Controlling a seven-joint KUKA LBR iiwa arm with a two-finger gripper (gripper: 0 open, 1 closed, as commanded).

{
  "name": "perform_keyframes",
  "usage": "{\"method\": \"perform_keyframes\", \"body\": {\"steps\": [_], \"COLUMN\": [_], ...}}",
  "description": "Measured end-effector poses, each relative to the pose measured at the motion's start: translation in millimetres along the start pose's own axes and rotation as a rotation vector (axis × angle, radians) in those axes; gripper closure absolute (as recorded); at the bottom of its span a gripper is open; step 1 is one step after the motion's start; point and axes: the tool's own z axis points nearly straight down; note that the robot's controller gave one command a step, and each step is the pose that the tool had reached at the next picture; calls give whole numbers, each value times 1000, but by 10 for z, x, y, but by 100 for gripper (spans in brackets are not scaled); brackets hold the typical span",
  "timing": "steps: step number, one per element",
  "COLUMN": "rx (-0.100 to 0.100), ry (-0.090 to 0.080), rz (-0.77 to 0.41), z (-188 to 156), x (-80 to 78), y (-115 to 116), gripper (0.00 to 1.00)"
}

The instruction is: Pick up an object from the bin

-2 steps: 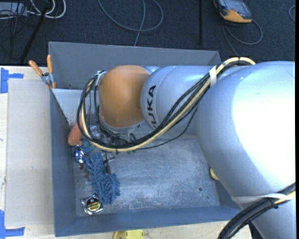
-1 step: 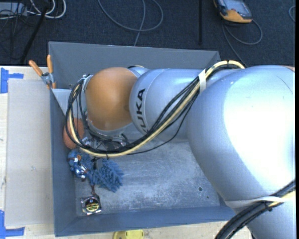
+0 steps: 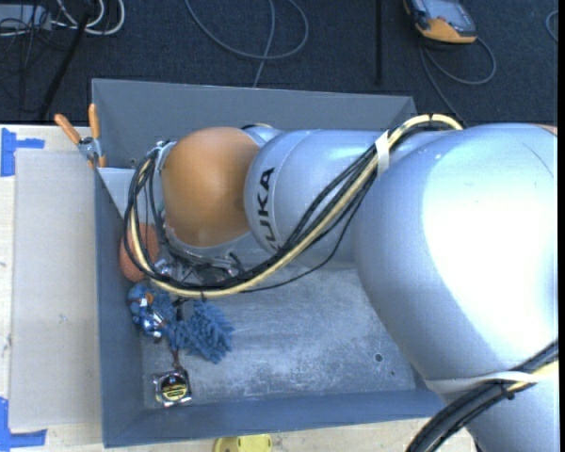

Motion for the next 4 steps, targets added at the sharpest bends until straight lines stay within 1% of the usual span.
{"method": "perform_keyframes", "body": {"steps": [1,2,4], "rx": [-1,-5,-10], "ry": [2,7,9], "rz": [1,2,3], "z": [-29,-125,-512], "x": [6,21,24], "y": [-2,7,19], "gripper": [100,100,100]}}
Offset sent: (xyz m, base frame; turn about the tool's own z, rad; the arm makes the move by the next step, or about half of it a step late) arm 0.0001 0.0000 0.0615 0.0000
